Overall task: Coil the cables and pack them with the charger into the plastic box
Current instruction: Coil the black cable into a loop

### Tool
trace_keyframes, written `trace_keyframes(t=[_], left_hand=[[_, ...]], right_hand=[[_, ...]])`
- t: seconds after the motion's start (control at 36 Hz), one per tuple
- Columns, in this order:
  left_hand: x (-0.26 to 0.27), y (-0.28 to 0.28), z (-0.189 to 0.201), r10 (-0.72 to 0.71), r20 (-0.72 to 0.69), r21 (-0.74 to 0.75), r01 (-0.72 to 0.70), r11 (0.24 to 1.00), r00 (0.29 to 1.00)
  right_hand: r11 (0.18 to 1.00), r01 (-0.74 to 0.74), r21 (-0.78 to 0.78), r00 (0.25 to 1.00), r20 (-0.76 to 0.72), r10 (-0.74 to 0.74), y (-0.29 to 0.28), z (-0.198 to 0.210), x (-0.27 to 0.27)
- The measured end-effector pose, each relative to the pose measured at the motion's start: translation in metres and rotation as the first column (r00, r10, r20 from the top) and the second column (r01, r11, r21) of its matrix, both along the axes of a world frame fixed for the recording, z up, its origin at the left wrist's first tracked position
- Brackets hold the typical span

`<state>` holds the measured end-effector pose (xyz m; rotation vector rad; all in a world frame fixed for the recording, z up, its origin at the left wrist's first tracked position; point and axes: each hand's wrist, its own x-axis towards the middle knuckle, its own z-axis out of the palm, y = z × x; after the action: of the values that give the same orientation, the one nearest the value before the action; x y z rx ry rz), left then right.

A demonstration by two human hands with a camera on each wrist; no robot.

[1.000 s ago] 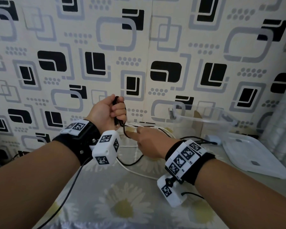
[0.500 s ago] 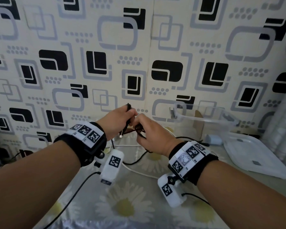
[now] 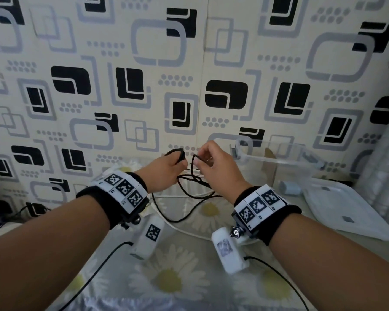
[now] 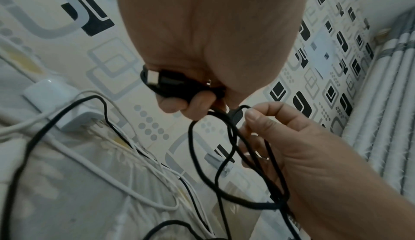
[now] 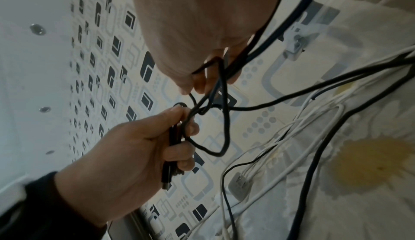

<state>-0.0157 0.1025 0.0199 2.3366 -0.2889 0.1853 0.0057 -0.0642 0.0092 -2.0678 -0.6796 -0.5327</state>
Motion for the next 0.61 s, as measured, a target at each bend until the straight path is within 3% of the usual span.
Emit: trace_keyframes(t=[0.11,0.22,0.33,0.61], left_hand=[[-0.002,0.001,-0.001,0.006,-0.011,-0.029,-0.006,1.0,1.0],[-0.005,0.006,0.0,-0.014,0.043,0.147,0.007,0.989,0.999],[-0.008,0.012,0.003,-0.03,0.07,0.212,0.015,0.977,0.997],[-0.004,0.024,-0.001,0.036,0.07,0.184,-0.048,0.982,0.997]], right_hand=[[0.998,0.067,0.014,0.998,-0.019,-0.067,-0.003,-0.001,0.004],[0.992,0.126,-0.006,0.992,0.005,-0.125,-0.008,-0.002,0.004],[0.99,0.14,-0.03,0.99,0.001,-0.14,-0.01,-0.005,0.006],[0.979,0.186,-0.081,0.982,0.032,-0.184,-0.011,-0.004,0.004]])
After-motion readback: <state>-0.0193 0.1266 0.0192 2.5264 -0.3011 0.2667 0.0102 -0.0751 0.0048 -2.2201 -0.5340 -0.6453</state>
